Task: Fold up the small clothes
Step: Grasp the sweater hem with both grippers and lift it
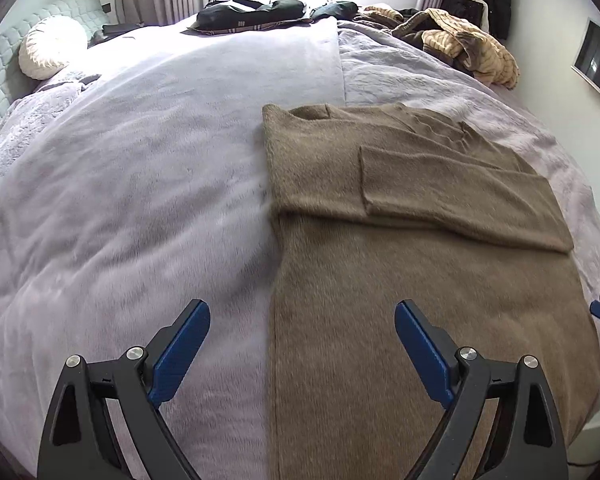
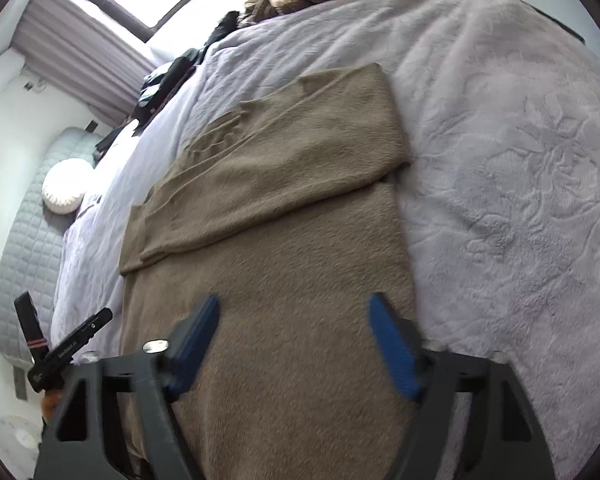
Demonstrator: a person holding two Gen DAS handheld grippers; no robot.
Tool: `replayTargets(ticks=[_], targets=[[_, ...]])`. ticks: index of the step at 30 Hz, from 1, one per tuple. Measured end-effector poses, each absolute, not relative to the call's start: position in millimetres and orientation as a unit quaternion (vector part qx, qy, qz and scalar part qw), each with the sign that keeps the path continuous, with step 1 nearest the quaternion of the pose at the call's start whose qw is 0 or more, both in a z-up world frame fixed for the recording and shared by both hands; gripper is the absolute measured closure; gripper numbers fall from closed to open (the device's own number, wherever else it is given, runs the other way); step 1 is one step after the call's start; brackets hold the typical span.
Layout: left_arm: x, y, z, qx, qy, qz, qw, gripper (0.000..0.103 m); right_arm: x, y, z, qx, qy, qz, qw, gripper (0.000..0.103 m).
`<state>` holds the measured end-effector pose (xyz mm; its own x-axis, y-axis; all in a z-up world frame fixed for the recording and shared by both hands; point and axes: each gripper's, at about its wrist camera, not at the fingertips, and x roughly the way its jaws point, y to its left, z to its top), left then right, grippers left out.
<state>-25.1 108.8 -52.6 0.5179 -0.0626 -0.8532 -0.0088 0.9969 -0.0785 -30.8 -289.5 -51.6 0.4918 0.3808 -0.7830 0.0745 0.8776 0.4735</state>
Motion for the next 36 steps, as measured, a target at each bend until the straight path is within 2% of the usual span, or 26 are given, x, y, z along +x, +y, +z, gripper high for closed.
replayTargets(ticks=[4, 7, 15, 23, 28, 36], targets=[[-37, 109, -54, -0.034, 0.493, -0.015, 0.869, 0.009, -42, -282, -45, 0.224, 0.489, 0.106, 0.836, 0.021], [-49, 111, -54, -0.031, 0.493, -0.012, 0.87, 0.009, -52, -281, -44, 0.238, 0.48, 0.121, 0.836, 0.013], [-77, 124, -62, -0.063, 0.496, -0.034, 0.865, 0.009, -81, -275, -56, 0.294, 0.473, 0.168, 0.813, 0.012], [-133, 134, -60, -0.092, 0.487, -0.108, 0.862, 0.009, -124, -264, -54, 0.248, 0.486, 0.203, 0.813, 0.012], [-172, 135, -60, -0.096, 0.511, -0.182, 0.835, 0.009, -148, -285, -60, 0.289, 0.491, 0.238, 0.786, 0.012], [-204, 126, -90, -0.153, 0.572, -0.249, 0.766, 0.009, -189, -295, -108, 0.274, 0.536, 0.261, 0.755, 0.012]])
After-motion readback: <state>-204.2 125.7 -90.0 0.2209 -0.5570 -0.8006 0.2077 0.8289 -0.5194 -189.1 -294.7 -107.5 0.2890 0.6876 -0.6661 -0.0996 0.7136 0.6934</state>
